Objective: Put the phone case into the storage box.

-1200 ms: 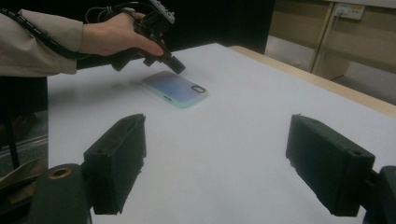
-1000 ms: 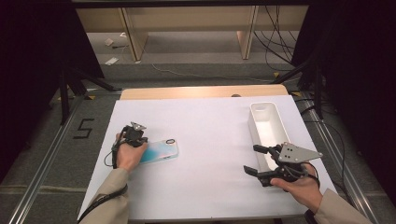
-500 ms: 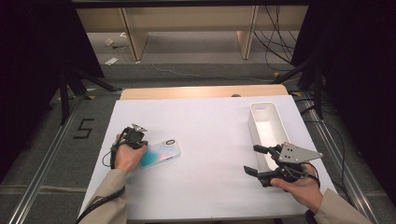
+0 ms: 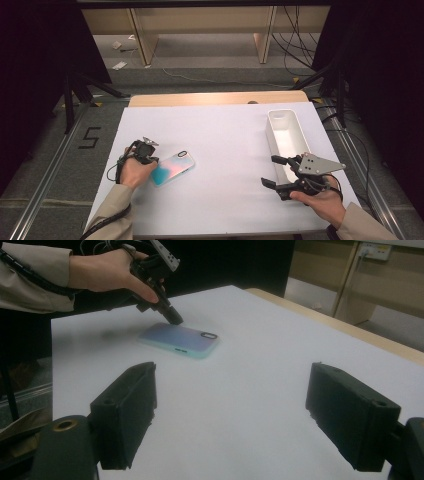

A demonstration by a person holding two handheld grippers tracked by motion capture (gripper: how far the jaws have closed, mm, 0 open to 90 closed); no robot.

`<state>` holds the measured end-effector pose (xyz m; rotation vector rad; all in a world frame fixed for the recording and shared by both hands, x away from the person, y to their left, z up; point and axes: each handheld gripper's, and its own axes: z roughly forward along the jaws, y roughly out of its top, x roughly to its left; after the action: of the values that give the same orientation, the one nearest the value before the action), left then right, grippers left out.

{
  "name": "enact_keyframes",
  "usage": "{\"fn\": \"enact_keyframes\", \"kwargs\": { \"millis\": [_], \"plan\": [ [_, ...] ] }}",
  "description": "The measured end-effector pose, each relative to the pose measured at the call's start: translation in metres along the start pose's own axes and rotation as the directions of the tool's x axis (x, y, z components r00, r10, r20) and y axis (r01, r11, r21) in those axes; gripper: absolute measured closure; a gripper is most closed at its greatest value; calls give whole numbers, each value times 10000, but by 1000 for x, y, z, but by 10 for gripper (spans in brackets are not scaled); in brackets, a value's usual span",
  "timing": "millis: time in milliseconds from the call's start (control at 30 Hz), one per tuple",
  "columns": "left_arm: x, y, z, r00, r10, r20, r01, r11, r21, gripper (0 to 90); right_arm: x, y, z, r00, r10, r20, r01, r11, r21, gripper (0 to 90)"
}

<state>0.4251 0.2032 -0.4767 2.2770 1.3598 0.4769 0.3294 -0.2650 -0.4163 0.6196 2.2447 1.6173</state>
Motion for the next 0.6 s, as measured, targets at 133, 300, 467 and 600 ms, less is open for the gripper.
{"fn": "enact_keyframes", "kwargs": {
  "millis": [133, 300, 467, 600],
  "plan": [
    [-2, -1, -1, 9999, 98, 44, -98, 9999, 101, 896, 0, 0, 0, 10000, -3, 1, 3, 10000, -2, 214],
    [-5, -3, -4, 9998, 131, 155, -134, 9997, 196, 896, 0, 0, 0, 10000, -11, 2, 11, 10000, 5, 213],
    [-4, -5, -4, 9997, 79, 222, -81, 9999, 92, 894, 0, 0, 0, 10000, -19, -4, 19, 10000, 17, 213],
    [-1, -4, -7, 9996, 76, 254, -73, 9999, -105, 770, 0, 0, 0, 10000, -23, -14, 23, 10000, 10, 213]
  ]
}}
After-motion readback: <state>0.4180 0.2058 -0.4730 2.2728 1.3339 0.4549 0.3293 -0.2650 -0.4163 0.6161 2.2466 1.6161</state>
